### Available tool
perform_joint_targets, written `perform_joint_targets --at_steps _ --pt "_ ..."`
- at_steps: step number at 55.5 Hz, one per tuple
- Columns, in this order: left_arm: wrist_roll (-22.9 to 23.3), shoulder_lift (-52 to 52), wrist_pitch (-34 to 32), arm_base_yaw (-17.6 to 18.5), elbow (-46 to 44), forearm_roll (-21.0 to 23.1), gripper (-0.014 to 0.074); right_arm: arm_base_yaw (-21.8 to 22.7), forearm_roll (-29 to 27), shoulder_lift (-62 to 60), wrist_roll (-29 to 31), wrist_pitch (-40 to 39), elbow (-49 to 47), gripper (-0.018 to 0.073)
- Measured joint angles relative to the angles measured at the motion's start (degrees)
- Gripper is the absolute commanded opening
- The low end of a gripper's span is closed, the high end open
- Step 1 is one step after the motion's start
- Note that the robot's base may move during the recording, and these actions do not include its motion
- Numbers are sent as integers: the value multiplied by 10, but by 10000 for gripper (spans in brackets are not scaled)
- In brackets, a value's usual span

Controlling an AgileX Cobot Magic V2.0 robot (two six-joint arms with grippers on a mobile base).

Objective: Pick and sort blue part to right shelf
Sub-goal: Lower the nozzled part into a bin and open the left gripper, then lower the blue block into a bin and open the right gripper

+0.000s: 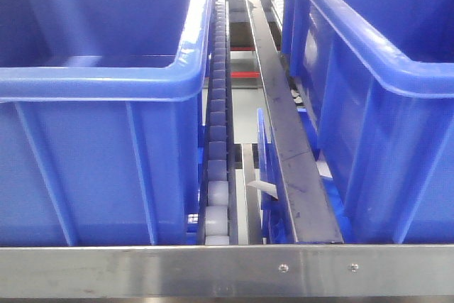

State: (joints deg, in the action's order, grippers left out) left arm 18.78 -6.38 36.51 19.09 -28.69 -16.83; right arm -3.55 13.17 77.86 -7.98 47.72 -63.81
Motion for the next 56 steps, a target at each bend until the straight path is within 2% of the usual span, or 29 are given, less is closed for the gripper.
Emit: perform_joint_targets --at_steps 10,18,25,31,35,48,56 --pt "2 0 0 0 0 0 127 3 0 86 17 -59 0 182" --pt "2 0 1 0 0 0 127 3 0 138 19 -76 -1 209" --pt "2 0 1 0 0 0 127 3 0 160 19 -76 -1 369" --pt "2 0 1 0 0 0 127 3 0 163 20 -76 -5 587" --pt "2 0 1 0 0 0 127 3 0 163 20 -75 -12 644" --pt "2 0 1 0 0 0 127 3 -1 135 20 -59 -31 561" --pt "2 0 1 0 0 0 126 3 -8 61 20 -38 -32 400"
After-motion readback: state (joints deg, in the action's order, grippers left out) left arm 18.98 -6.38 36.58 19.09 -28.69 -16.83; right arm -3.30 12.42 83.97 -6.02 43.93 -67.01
